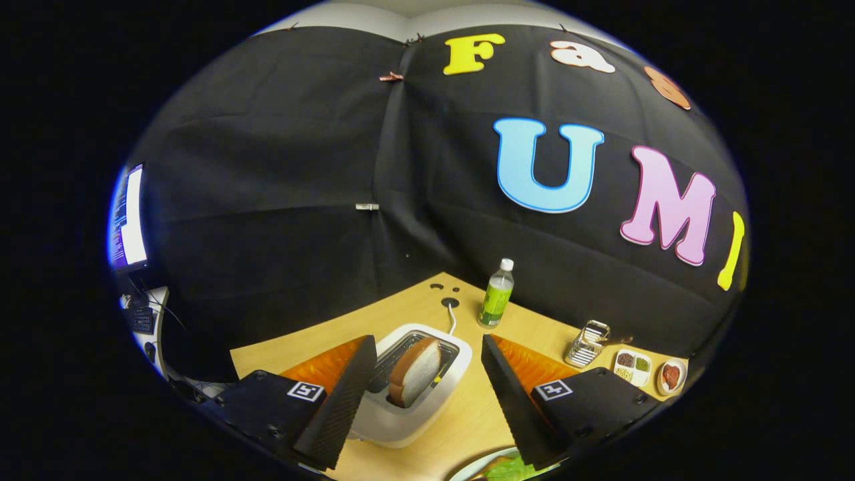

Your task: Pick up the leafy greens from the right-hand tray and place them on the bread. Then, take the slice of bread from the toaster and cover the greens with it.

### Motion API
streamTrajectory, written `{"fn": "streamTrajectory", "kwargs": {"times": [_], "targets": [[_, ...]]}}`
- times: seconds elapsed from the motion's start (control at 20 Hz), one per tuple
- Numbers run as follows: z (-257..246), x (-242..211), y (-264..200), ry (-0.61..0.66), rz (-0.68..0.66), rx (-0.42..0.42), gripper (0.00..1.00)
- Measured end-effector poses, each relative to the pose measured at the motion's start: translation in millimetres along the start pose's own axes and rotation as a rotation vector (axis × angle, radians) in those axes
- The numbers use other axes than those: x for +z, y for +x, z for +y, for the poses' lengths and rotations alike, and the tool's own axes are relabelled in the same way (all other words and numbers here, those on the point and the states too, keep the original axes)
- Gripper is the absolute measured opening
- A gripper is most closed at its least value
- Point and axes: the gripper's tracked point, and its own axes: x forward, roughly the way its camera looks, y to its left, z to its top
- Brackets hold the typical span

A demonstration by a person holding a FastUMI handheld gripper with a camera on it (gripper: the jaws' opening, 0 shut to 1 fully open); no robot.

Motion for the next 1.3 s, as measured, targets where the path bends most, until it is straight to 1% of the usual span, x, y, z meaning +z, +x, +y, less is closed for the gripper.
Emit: {"fn": "streamTrajectory", "kwargs": {"times": [0.15,0.25,0.35,0.45,0.55,0.65,0.75,0.85,0.95,1.1,1.3], "targets": [[11,-19,30,0.083,0.067,-0.003,0.98],[12,-30,46,0.103,0.102,-0.022,0.98],[2,-41,55,0.111,0.140,-0.076,0.98],[-8,-48,59,0.140,0.164,-0.125,0.93],[-12,-50,63,0.172,0.181,-0.141,0.80],[-4,-55,67,0.225,0.210,-0.115,0.55],[2,-59,67,0.278,0.238,-0.099,0.38],[2,-56,66,0.310,0.232,-0.118,0.21],[3,-55,64,0.314,0.231,-0.130,0.16],[5,-46,57,0.316,0.212,-0.126,0.16],[2,-12,40,0.345,0.135,-0.098,0.16]]}}
